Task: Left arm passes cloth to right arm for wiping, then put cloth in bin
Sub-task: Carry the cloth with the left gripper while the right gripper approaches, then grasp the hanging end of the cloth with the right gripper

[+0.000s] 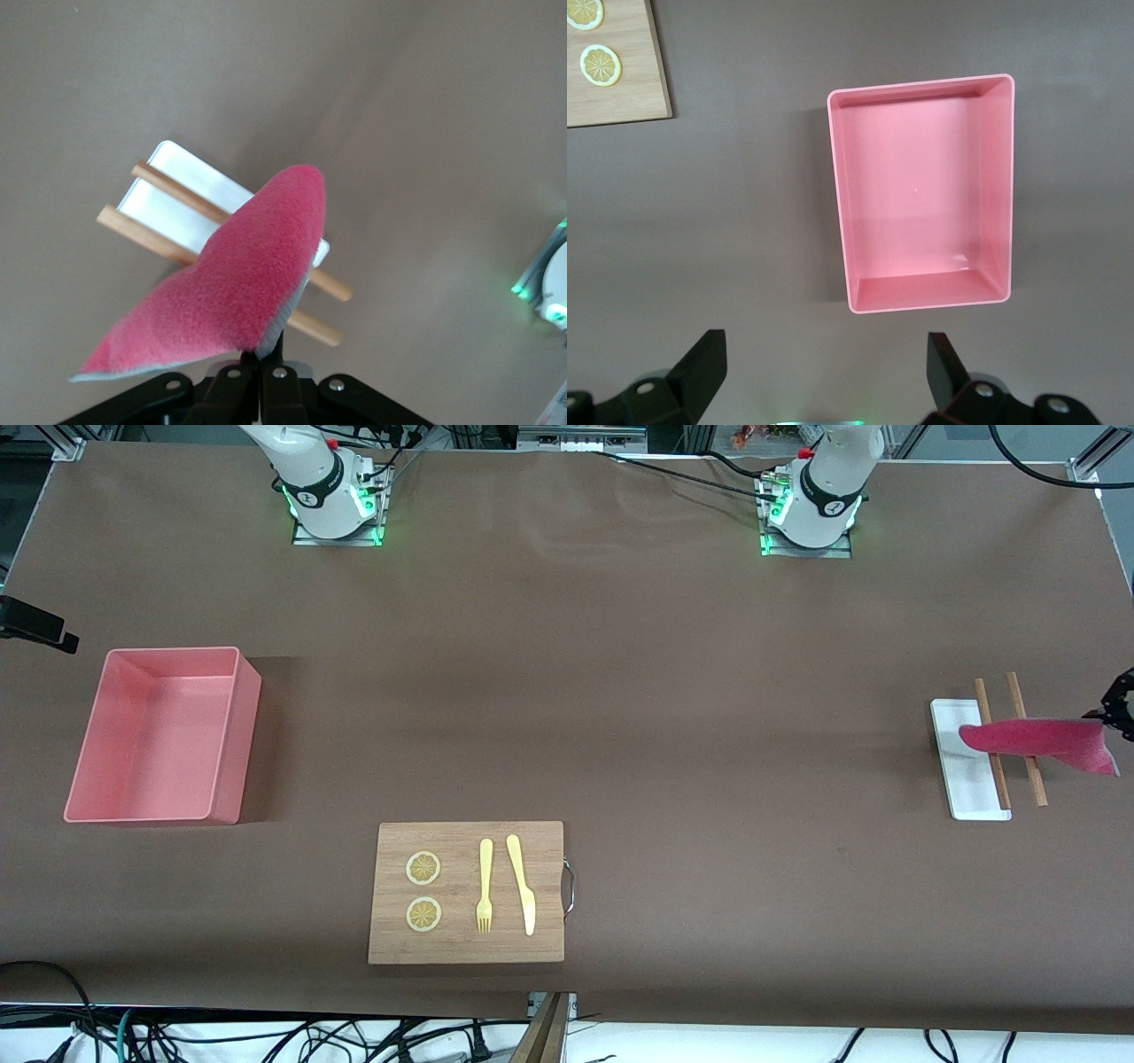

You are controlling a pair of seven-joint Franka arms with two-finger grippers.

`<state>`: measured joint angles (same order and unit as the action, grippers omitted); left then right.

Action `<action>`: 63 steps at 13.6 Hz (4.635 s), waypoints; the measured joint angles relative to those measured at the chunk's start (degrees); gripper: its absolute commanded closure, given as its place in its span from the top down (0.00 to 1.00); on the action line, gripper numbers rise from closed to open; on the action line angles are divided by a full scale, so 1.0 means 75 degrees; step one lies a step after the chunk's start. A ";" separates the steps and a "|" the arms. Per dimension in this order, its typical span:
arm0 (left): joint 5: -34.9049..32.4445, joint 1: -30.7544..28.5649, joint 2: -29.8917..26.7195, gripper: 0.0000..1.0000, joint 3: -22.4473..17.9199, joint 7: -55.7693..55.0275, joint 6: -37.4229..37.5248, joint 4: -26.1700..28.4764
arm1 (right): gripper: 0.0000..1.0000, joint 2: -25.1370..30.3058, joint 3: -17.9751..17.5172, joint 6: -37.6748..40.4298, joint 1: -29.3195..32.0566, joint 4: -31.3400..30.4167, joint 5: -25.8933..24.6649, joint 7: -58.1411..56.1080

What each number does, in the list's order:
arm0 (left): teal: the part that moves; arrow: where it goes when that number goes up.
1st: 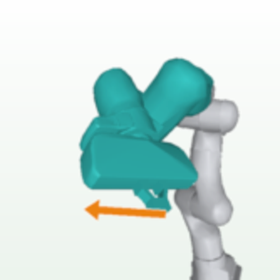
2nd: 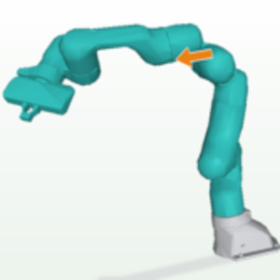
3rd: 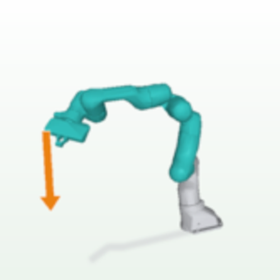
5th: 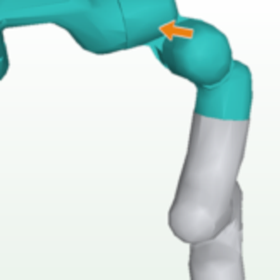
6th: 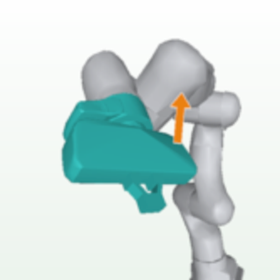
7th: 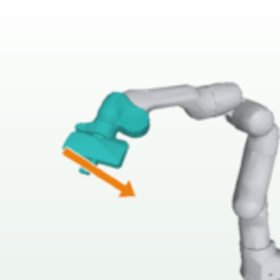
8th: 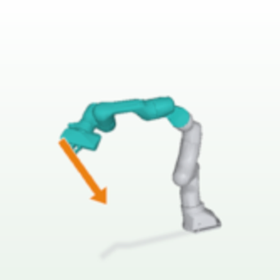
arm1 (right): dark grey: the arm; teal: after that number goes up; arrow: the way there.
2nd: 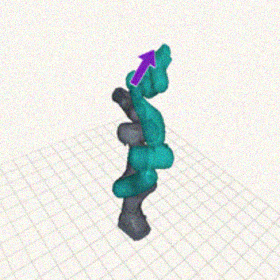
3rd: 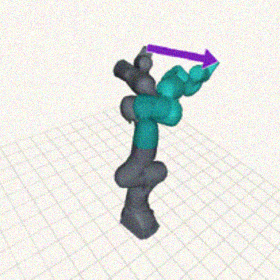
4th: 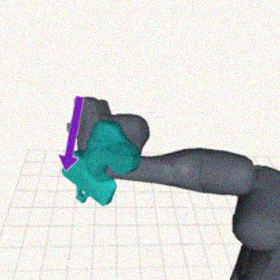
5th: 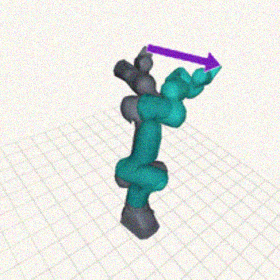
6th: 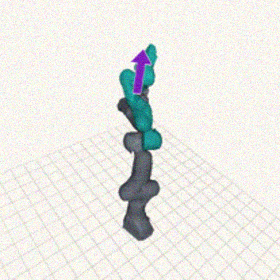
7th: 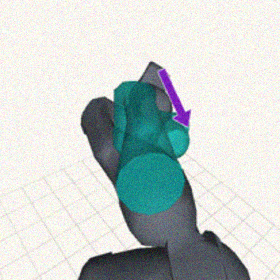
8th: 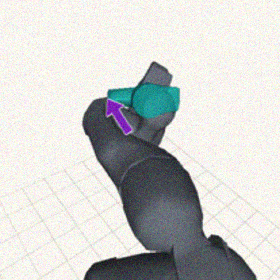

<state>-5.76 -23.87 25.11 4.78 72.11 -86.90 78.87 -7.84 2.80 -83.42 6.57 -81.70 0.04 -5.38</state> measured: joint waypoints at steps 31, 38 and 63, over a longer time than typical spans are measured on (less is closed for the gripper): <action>0.5760 0.4788 0.0300 0.00 0.0167 -1.4345 0.0280 -0.1487 | 1.00 -0.2260 -0.0188 -0.2199 -0.2676 -0.0004 0.2942 0.5594; 0.6237 0.6261 0.0357 0.00 0.0204 -1.8789 -0.3366 -0.1461 | 1.00 -0.2892 -0.0200 -0.3207 -0.3702 -0.0002 0.3588 0.7378; 0.8444 0.6402 0.0410 0.00 0.0156 -2.0218 -0.3815 -0.1460 | 1.00 -0.3230 -0.0225 -0.4047 -0.4418 0.0106 0.5467 0.8172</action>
<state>57.57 24.14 28.18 5.95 -79.53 -115.52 67.92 -32.06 1.11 -113.77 -26.56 -80.90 41.04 55.92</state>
